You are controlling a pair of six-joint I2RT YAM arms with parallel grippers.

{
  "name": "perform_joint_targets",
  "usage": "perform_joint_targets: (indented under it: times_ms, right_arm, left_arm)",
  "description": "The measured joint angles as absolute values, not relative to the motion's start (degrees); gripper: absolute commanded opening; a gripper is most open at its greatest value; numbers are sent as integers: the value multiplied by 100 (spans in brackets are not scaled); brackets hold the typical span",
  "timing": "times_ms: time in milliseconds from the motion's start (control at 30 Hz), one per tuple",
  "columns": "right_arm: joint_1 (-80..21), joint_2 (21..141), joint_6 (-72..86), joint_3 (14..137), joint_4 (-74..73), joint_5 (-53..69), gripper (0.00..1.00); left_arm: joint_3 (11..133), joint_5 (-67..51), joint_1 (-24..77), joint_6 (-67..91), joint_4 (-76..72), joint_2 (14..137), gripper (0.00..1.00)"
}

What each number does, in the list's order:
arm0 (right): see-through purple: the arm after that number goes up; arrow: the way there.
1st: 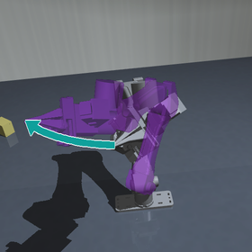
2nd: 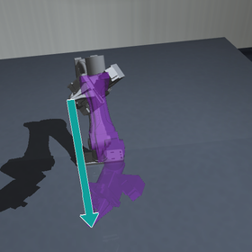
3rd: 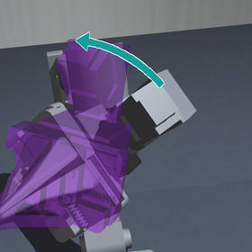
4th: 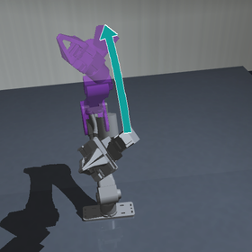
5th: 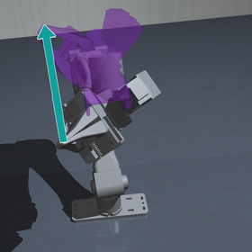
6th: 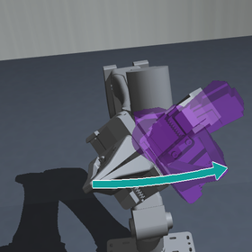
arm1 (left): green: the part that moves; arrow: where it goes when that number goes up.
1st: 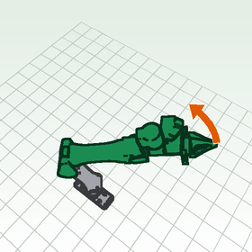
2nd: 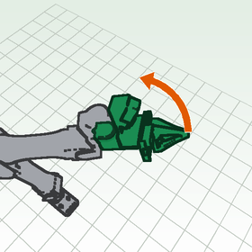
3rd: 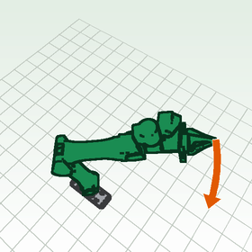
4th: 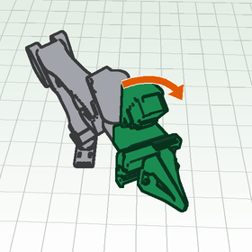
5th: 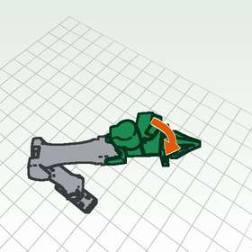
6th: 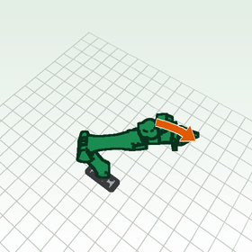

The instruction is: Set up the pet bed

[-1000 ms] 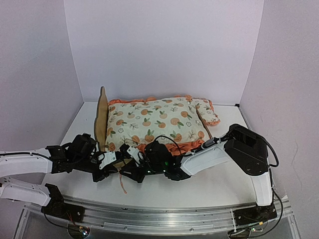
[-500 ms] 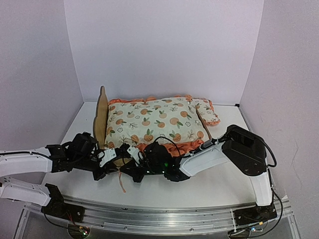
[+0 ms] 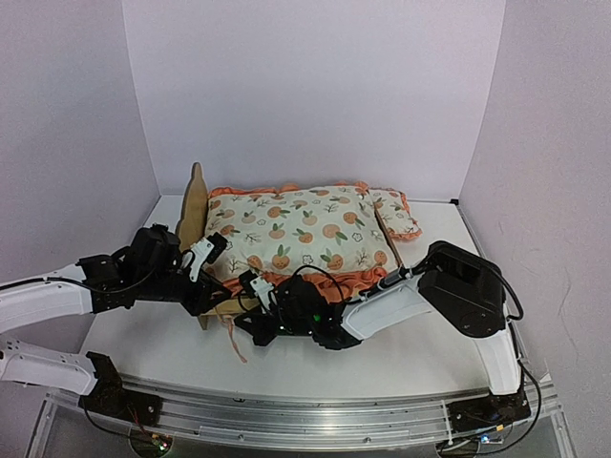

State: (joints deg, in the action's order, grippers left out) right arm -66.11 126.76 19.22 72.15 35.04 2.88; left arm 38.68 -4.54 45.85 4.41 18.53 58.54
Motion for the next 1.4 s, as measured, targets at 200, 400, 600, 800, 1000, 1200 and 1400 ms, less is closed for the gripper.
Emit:
perform_joint_targets:
  times_ms: [200, 400, 600, 800, 1000, 1200, 1400]
  right_arm:
    - [-6563, 12736, 2167, 7460, 3513, 161, 0]
    - [-6578, 13187, 2245, 8120, 3593, 105, 0]
    - [-6582, 13618, 2274, 8681, 3642, -125, 0]
    - [-6582, 13738, 2381, 8871, 3631, -403, 0]
    - [-6497, 13823, 2583, 8959, 3475, -516, 0]
    - [-6453, 13976, 2721, 9067, 3360, -456, 0]
    - [-6420, 14208, 2844, 9401, 3290, -321, 0]
  left_arm:
    - [3737, -374, 4582, 1651, 1862, 5911, 35]
    - [3597, 109, 4583, 2149, 2043, 5928, 37]
    - [3575, 943, 4525, 2427, 2108, 5971, 40]
    - [3457, 1133, 4147, 2891, 2204, 6158, 40]
    - [2953, 840, 3677, 3050, 1887, 6340, 38]
    - [2712, 907, 3589, 2974, 1040, 6657, 39]
    - [2648, 1079, 3554, 2870, 470, 6796, 40]
